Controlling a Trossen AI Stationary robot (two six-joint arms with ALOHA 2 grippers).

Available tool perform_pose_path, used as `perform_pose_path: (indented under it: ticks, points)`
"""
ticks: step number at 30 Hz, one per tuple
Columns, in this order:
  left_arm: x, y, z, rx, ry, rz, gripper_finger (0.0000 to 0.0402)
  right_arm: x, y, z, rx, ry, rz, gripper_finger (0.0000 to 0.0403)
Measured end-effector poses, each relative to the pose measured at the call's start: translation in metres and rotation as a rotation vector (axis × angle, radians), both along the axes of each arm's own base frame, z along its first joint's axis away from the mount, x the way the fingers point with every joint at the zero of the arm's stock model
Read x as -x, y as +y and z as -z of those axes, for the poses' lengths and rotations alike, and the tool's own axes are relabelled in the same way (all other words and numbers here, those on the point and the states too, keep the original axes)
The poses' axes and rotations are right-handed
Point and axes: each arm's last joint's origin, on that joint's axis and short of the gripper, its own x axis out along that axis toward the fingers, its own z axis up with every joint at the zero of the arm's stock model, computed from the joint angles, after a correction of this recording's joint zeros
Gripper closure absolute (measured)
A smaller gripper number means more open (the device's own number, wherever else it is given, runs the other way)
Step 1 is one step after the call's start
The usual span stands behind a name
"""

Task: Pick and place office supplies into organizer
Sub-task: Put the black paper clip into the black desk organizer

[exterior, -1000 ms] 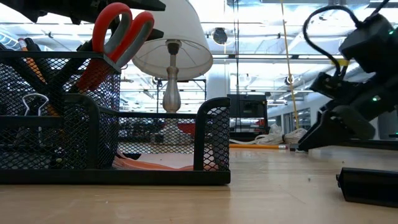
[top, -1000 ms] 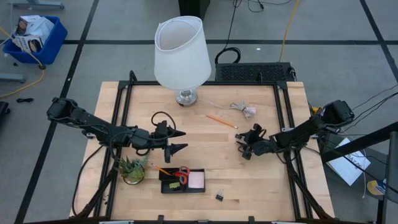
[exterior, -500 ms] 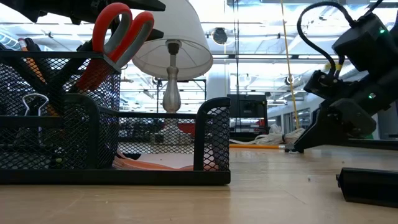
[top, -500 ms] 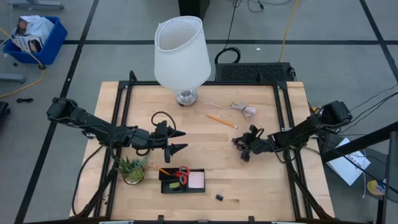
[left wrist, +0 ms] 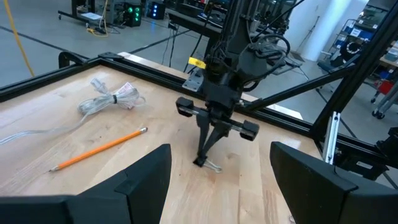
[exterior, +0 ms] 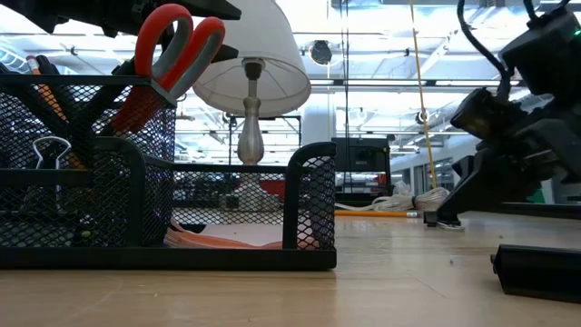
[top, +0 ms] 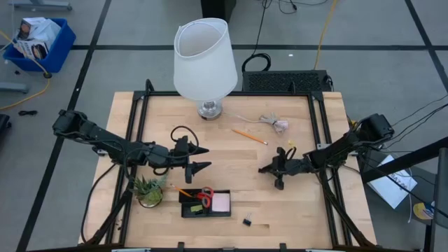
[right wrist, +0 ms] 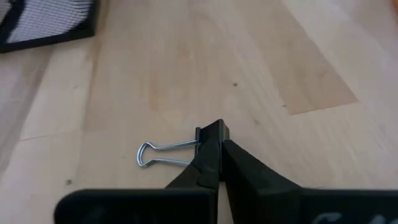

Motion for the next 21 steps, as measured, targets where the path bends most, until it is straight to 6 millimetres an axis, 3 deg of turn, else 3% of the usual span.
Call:
perform_pose_path:
  ticks: [21]
  points:
    - [0.0001, 0.0, 0.0006, -0.002, 0.006, 0.0, 0.0128, -0.0037, 0.0101, -0.0095, -0.023, -0.109, -0.06, 0.0402]
